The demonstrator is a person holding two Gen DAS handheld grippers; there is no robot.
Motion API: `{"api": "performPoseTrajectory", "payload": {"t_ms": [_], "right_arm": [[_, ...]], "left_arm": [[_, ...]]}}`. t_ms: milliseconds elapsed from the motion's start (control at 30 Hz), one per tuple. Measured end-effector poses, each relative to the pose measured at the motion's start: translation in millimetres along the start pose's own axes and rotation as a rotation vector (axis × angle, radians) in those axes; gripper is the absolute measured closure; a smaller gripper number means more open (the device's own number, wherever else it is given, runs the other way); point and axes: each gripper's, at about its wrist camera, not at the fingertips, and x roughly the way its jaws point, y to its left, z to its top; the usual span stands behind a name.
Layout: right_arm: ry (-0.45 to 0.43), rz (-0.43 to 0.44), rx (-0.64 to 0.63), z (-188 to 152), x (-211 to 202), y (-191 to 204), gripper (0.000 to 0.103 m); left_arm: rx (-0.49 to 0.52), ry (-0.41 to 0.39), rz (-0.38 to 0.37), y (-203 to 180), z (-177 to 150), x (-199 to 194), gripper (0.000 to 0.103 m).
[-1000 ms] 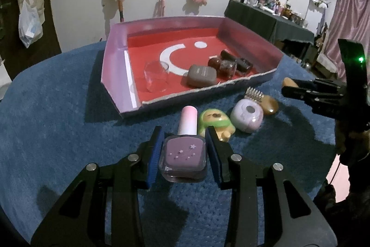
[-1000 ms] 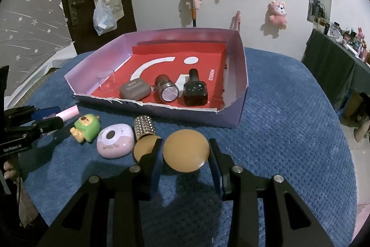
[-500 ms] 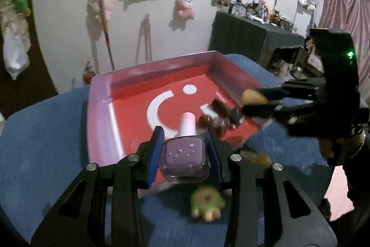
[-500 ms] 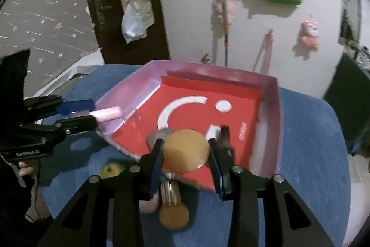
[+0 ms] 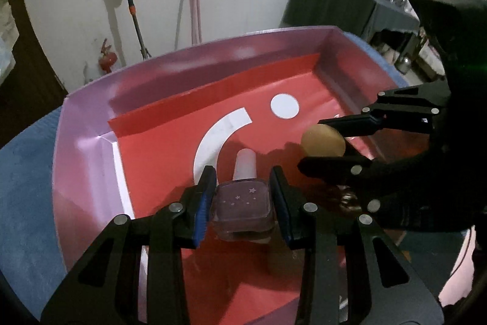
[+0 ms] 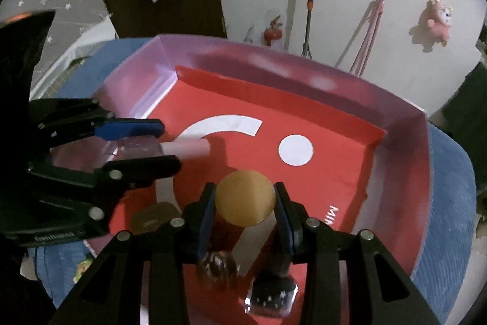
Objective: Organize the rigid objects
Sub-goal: 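Carry the nail polish bottle and tan sponge into the box and lower them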
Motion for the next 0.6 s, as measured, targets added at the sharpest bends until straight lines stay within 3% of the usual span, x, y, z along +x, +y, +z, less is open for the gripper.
{"api": "performPoseTrajectory", "payload": {"t_ms": [133,600], "right_arm": [[0.038,-0.002,-0.013,2.9,14.5,-0.7,0.063],[0.09,-0.063,-0.05,4.6,28.3,4.3,0.063]], "left_arm": [[0.043,0.017,0.019,-5.3,-0.4,6.1,0.069],[0.056,0.074,0.019,-4.2,-9.5,18.5,0.069]]}}
